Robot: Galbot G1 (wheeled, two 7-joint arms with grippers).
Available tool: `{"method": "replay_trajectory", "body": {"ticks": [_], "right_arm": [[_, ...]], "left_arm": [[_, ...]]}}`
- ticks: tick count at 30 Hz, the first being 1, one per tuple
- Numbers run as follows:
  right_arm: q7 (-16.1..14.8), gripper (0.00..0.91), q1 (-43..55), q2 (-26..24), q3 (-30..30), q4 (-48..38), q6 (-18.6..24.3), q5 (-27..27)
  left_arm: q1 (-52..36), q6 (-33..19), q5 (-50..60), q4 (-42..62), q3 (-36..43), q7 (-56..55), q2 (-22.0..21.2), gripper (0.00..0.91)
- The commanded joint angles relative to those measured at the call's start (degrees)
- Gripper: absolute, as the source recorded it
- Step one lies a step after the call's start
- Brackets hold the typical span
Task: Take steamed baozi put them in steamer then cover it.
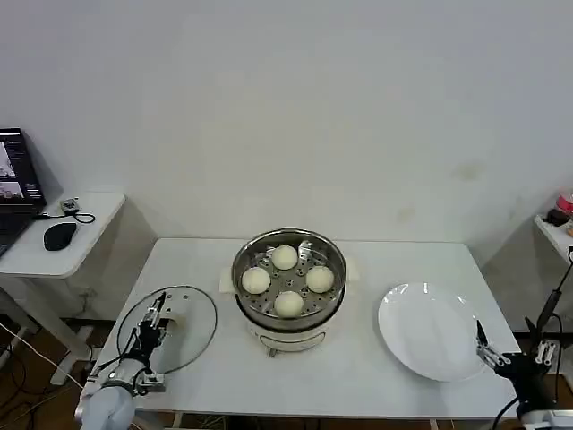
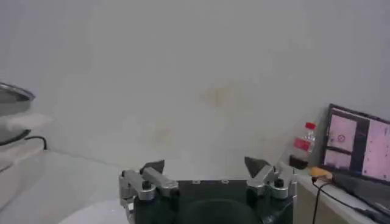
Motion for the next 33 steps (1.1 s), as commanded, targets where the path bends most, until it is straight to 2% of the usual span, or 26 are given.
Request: {"method": "replay_trajectory", "body": {"ticks": [1,12,17,21,25,33], "right_arm": [[-0.04,0.907,0.22,0.29,-1.01,0.17,-0.21,-0.35],[0.0,0.907,0.49,0.28,-1.96,0.36,-0.13,-0.69],[-0.06,0.907,0.38,0.23,-2.05,0.78,-0.09,-0.79],[-0.14,0.907,0.51,0.17,-2.4,0.87,-0.1,-0.99],[-0.48,0.907,0.78,0.13,-2.64,0.58,-0.02,-1.07],[-1.23,0.907,0.83,0.16,-2.82,0.28,0.23,-1.87]], "left_arm": [[-0.96,-0.64,0.29,0.9,-0.44,-0.93,-0.05,0.0],[1.13,-2.83,1.74,-1.62,-3.24,-5.01,-0.48,0.0],[3.4,-1.92,3.16,-5.93,-5.13,-6.49,-0.64,0.0],[5.69,2.38,3.14,-11.91,-6.83,-5.9,-0.31,0.0],[7.95,7.21,-0.24,-20.13,-8.58,-1.53,1.79,0.0],[9.37,13.12,-9.51,-29.74,-9.72,4.36,5.71,0.0]]}}
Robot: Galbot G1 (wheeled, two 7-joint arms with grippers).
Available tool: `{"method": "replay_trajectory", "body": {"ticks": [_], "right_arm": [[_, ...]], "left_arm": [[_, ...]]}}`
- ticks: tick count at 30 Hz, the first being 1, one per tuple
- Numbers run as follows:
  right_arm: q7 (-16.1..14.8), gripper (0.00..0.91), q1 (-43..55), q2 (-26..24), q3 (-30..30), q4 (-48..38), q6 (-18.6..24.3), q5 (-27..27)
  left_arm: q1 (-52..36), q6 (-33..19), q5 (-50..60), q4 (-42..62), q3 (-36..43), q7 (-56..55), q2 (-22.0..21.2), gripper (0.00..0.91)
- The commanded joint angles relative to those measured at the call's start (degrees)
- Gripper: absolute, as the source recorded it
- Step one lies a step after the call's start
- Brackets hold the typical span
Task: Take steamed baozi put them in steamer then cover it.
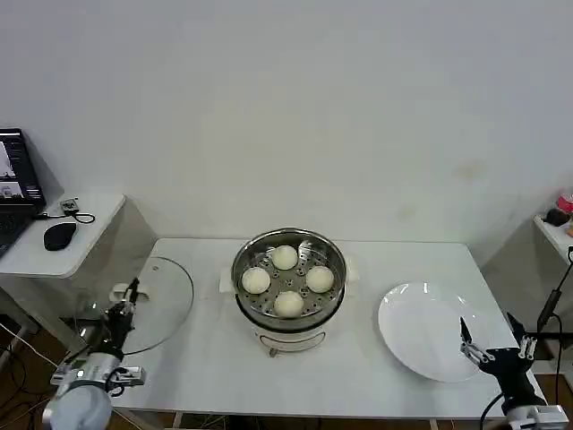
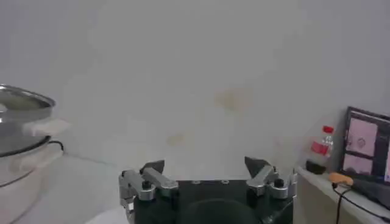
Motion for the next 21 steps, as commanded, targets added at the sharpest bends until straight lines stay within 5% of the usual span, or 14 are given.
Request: {"method": "replay_trajectory", "body": {"ticks": [1,11,21], "right_arm": [[-0.31,0.907,0.39,0.21,-0.23,-0.56,0.1,-0.88],[-0.22,0.907,1.53,1.28,-1.62,-0.8,-0.32,-2.28],[-0.21,0.907,1.98,2.86,-3.28,-1.26,-0.04,-5.05]], "left_arm": [[2.46,9.47,-9.81,-16.48,-1.56,7.2,4.23,0.0],[-5.73,17.81,-11.75,-21.52,10.1,13.7,6.34,0.0],[-17.14,24.86,2.36,-19.58,23.49,24.36,-4.95,0.0]]}}
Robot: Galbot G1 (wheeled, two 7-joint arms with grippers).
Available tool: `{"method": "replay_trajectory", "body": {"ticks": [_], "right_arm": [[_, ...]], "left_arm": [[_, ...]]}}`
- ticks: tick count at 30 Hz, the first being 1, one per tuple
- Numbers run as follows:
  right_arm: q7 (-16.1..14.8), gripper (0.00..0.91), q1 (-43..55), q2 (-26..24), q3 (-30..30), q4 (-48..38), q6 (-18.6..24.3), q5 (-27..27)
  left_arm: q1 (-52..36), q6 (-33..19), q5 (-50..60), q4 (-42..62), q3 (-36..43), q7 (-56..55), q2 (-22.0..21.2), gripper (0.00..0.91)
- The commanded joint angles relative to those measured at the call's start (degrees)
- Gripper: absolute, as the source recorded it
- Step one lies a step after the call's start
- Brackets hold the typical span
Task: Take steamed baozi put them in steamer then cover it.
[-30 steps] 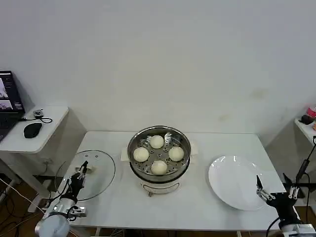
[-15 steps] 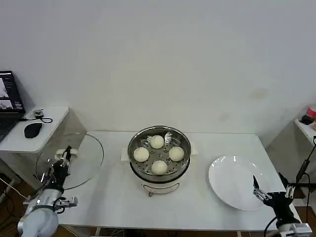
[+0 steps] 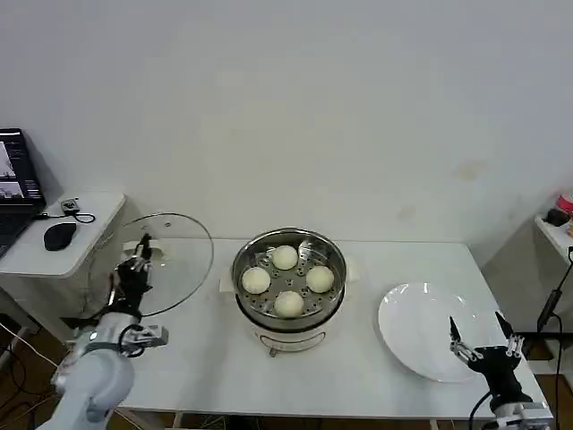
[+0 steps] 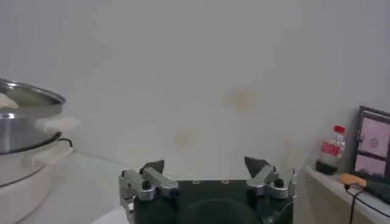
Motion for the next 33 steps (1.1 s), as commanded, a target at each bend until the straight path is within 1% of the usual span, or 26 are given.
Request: {"method": "replay_trajectory", "body": {"ticks": [1,3,7,11,15,22,33], "right_arm": [[0.12,0.907,0.33,1.23,-1.24,-0.62,0.13,-2.6],[0.16,0.907,0.29,1.33,-1.63,-0.64,0.14,-2.84],[0.16,0.907,0.46,1.45,-2.47,-1.24,0.34,-3.47],[0.14,0.907,0.65,1.75,-3.17,-1.66,0.44,-4.0],[0.12,0.907,0.64,1.91,-3.51,-1.75,0.43,-4.62],[0.05,0.907,0.7,2.22,-3.9,-2.05,0.59,-5.04],[0.0,0.907,1.12,2.22,-4.44,-3.45,1.1,-5.29]], "left_arm": [[-11.21,9.11,11.24,-2.7,14.88,12.09,-9.57,0.0],[-12.26,9.75,14.21,-2.52,16.78,13.87,-13.07,0.0],[-15.2,9.97,19.19,0.09,19.7,15.76,-18.25,0.0],[-16.2,9.42,22.45,3.67,22.32,15.77,-21.54,0.0],[-16.58,8.62,25.89,5.58,24.15,15.62,-23.84,0.0],[-15.51,7.84,30.35,8.91,26.11,15.44,-26.62,0.0],[-13.6,6.83,33.92,11.08,26.68,14.8,-29.34,0.0]]}}
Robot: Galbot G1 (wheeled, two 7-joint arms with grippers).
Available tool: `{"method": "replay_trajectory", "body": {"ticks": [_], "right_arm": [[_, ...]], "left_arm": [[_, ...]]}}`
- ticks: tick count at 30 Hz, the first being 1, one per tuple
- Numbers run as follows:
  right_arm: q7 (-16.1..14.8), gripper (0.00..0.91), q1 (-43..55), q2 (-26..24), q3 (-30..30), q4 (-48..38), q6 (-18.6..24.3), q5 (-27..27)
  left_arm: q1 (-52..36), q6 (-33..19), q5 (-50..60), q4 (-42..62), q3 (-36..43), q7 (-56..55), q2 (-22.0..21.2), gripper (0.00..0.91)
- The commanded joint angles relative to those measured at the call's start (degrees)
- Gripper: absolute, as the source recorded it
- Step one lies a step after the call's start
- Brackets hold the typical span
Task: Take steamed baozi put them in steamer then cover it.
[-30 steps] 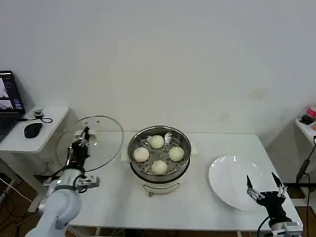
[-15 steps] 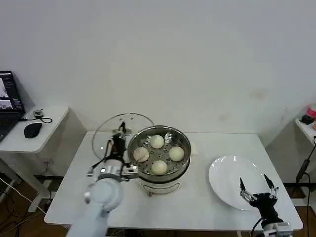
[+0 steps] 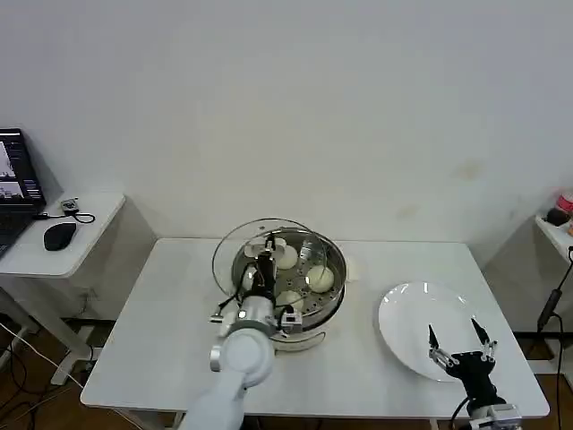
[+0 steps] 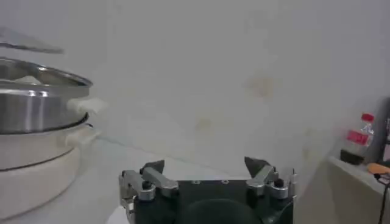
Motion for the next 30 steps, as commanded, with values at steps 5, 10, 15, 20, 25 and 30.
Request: {"method": "replay_trajectory", "body": {"ticks": [5,10,15,20,25,30], "right_arm": [[-0.05,0.907,0.24,0.04,-0.73,-0.95,0.08,-0.47],[-0.08,0.907,0.21,0.02,-0.82,-0.97,0.1,-0.53],[-0.11,0.907,0.21,0.05,-0.97,-0.99,0.11,-0.58],[-0.14,0.907,0.21,0.07,-1.06,-1.12,0.17,-0.67],[-0.16,0.907,0.19,0.07,-1.18,-1.26,0.21,-0.76],[-0.2,0.907,0.19,0.1,-1.29,-1.27,0.21,-0.95]], "left_arm": [[0.17,-0.14,6.07,3.15,2.51,0.69,-4.74,0.0],[0.26,-0.28,6.19,3.29,2.57,0.66,-4.97,0.0],[0.54,-0.44,6.44,3.8,2.66,0.5,-5.53,0.0],[0.4,-0.53,6.49,4.28,2.62,0.44,-5.84,0.0],[0.2,-0.53,6.4,4.74,2.48,0.27,-5.87,0.0],[0.29,-0.39,5.85,4.92,2.08,0.23,-5.88,0.0]]}}
